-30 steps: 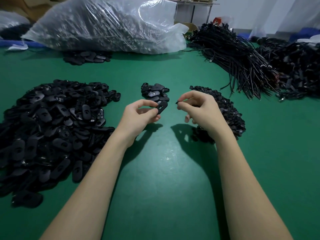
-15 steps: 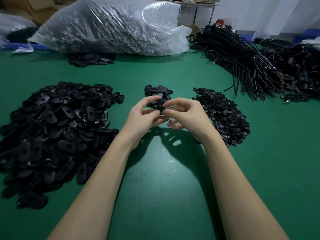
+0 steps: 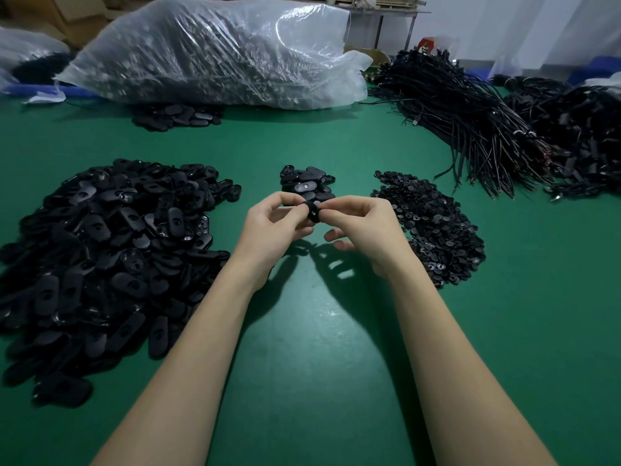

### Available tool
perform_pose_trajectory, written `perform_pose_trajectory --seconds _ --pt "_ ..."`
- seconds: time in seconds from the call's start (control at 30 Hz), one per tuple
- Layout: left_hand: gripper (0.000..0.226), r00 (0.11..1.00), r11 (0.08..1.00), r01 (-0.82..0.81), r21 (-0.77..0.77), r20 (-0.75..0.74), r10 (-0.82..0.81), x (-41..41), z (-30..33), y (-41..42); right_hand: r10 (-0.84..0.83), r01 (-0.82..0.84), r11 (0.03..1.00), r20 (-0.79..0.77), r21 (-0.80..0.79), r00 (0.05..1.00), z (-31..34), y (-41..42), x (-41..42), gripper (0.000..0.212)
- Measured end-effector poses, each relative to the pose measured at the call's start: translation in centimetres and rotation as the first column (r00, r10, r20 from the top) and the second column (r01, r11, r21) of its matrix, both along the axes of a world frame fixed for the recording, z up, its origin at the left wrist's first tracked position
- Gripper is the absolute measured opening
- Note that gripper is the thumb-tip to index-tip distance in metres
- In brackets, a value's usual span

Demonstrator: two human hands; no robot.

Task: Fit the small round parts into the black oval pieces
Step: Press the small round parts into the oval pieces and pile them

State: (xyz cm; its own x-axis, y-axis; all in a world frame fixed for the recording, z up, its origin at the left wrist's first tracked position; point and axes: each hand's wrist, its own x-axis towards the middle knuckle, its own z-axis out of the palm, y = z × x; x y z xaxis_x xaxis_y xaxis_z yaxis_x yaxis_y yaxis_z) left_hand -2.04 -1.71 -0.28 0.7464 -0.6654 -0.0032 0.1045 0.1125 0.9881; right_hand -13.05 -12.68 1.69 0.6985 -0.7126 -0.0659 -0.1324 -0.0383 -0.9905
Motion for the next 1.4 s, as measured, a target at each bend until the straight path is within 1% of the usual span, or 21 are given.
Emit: perform_pose_trajectory --seconds 0.1,0.17,0.33,0.5,0.67,0.87,1.0,1.07,1.23,1.4 --pt "0.009 0.998 0.999 -0.002 -0.036 -0.059 0.0 0.2 -0.2 0.1 -0.035 0.036 0.999 -0.006 0.014 0.999 0.1 -0.1 0.0 0.004" --pt "0.011 0.998 0.998 0.007 -0.06 -0.07 -0.011 0.3 -0.3 0.2 -0.051 0.051 0.999 -0.017 0.008 0.999 0.1 -0.1 0.1 0.006" --pt "0.019 0.999 0.997 0.033 -0.064 -0.029 -0.035 0.1 -0.1 0.3 -0.084 0.084 0.996 -0.037 0.001 0.996 0.0 -0.1 0.3 0.006" --pt "0.02 0.999 0.997 0.039 -0.059 -0.016 -0.04 0.0 -0.1 0.3 -0.109 0.109 0.994 -0.043 -0.003 0.993 -0.1 -0.1 0.4 0.006" --pt "0.021 0.999 0.997 0.049 -0.054 0.015 -0.048 -0.1 -0.2 0.3 -0.089 0.089 0.996 -0.035 0.004 0.995 -0.2 -0.2 0.3 0.005" --pt "0.023 0.997 0.997 0.06 -0.047 0.049 -0.058 -0.1 -0.3 0.2 -0.097 0.097 0.995 -0.047 0.006 0.994 -0.3 -0.4 0.3 0.009" --pt "0.022 0.997 0.997 0.066 -0.038 0.042 -0.064 0.0 -0.3 0.3 -0.102 0.102 0.995 -0.069 -0.003 0.992 -0.4 -0.5 0.3 0.017" --pt "0.02 0.997 0.997 0.074 -0.037 0.012 -0.074 0.2 -0.2 0.4 -0.085 0.085 0.996 -0.078 -0.006 0.993 -0.4 -0.7 0.2 0.017" --pt "0.015 0.989 0.992 0.113 -0.051 -0.087 -0.117 0.3 0.1 0.7 0.075 -0.072 0.995 -0.04 0.062 0.996 -0.5 -0.8 -0.4 0.016" --pt "0.015 0.989 0.993 0.117 -0.029 -0.091 -0.119 0.4 0.1 0.9 0.132 -0.132 0.986 0.0 0.1 0.991 -0.3 -1.0 -0.5 0.011"
